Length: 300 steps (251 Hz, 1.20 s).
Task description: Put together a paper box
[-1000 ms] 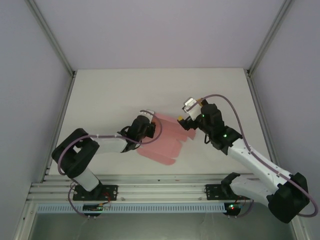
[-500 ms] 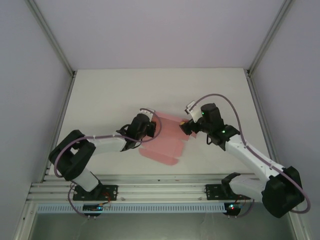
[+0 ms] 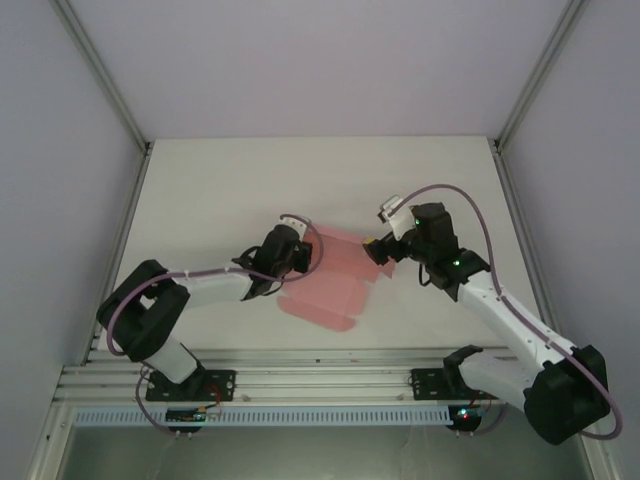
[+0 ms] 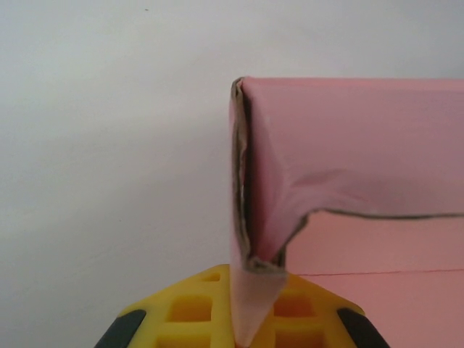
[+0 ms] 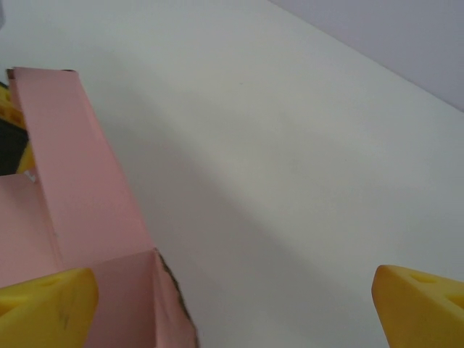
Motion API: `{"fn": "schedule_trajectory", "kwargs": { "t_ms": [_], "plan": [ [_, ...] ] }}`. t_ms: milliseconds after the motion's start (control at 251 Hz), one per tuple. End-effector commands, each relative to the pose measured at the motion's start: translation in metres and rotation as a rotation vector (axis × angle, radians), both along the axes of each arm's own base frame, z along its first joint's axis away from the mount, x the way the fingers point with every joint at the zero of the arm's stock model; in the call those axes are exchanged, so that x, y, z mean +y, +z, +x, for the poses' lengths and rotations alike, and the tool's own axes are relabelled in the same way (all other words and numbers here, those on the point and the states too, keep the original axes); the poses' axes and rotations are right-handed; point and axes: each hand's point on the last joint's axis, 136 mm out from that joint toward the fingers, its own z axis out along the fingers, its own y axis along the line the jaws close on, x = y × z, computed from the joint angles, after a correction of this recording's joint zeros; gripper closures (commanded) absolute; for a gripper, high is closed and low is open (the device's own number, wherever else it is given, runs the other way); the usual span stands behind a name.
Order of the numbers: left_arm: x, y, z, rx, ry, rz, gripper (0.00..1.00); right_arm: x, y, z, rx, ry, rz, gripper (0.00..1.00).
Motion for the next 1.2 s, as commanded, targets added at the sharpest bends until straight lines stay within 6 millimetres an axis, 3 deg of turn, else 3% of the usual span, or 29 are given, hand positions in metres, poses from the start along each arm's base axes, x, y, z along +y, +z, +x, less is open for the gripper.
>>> {"fn": "schedule_trajectory", "kwargs": {
  "t_ms": [0,172,251,519,691,802,958,1118,1193],
  "plan": [
    [-0.003,0.024,0.005,-0.029,0.006,-0.051,1.0,-0.011,-0.014,-0.005,0.059,-0.015,-0.025,0.01],
    [-0.004,0.026,0.005,-0.022,0.007,-0.069,1.0,-0.003,-0.029,-0.006,0.097,0.027,-0.004,0.01],
    [-0.006,0.027,0.006,-0.015,0.006,-0.074,1.0,0.01,-0.032,-0.002,0.107,0.057,0.042,0.01],
    [-0.012,0.034,0.008,0.01,0.019,-0.135,1.0,0.046,-0.014,0.041,-0.03,-0.008,0.207,0.01],
    [-0.007,0.038,0.007,0.026,0.058,-0.159,1.0,0.043,0.005,0.055,-0.127,-0.146,0.273,0.01],
    [0.007,0.04,0.01,0.042,0.131,-0.161,1.0,0.023,0.001,0.046,-0.107,-0.23,0.223,0.01],
    [0.029,0.045,0.014,0.05,0.216,-0.167,1.0,-0.005,-0.025,0.007,0.019,-0.272,0.154,0.01],
    [0.036,0.053,0.013,0.03,0.222,-0.174,1.0,-0.032,-0.05,-0.023,0.103,-0.313,0.153,0.01],
    [0.038,0.054,0.013,0.033,0.229,-0.168,1.0,-0.035,-0.062,-0.031,0.157,-0.305,0.18,0.01]
  ]
}}
